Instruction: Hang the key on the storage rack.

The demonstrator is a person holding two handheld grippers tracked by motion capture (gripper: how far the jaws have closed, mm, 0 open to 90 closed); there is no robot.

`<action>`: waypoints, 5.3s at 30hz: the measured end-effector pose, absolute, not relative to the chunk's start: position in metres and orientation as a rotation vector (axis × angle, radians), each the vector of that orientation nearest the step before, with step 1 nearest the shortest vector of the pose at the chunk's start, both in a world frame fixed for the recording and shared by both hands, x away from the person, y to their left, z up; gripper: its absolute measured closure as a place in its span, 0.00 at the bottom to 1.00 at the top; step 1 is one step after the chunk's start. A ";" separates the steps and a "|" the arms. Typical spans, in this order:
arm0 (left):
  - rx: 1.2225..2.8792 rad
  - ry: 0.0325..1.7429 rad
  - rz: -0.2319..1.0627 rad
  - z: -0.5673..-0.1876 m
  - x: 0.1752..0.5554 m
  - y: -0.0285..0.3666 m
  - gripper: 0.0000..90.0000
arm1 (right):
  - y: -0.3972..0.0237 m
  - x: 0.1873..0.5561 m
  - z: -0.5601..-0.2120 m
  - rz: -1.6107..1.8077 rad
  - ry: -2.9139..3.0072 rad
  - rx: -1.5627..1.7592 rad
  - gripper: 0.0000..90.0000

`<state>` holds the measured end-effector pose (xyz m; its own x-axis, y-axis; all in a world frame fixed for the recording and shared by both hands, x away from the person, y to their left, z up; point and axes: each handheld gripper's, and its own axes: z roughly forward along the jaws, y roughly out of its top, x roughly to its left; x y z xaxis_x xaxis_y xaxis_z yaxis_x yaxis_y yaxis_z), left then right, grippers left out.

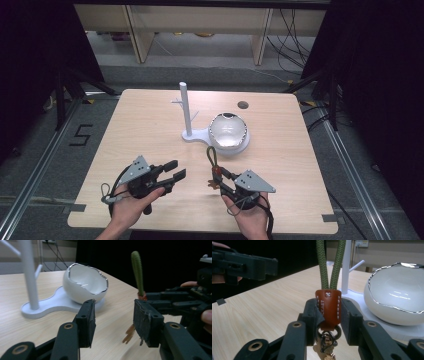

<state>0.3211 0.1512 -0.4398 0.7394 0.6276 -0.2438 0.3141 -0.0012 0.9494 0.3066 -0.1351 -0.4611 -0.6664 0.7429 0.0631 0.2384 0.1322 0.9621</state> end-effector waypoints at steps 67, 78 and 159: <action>1.634 0.838 0.510 -0.413 0.353 0.161 0.93 | -0.139 0.297 -0.473 1.437 2.053 0.977 0.61; 1.609 0.884 0.583 -0.406 0.360 0.179 0.93 | -0.153 0.297 -0.478 1.412 2.032 1.002 0.61; 1.633 1.063 0.837 -0.399 0.447 0.163 0.93 | -0.164 0.292 -0.488 1.442 2.013 1.053 0.59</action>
<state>0.4469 0.1630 -0.3992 0.3802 0.9242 0.0357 0.2508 -0.1402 0.9578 0.2915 -0.1643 -0.4882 -0.6092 0.7896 0.0729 0.3231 0.1632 0.9322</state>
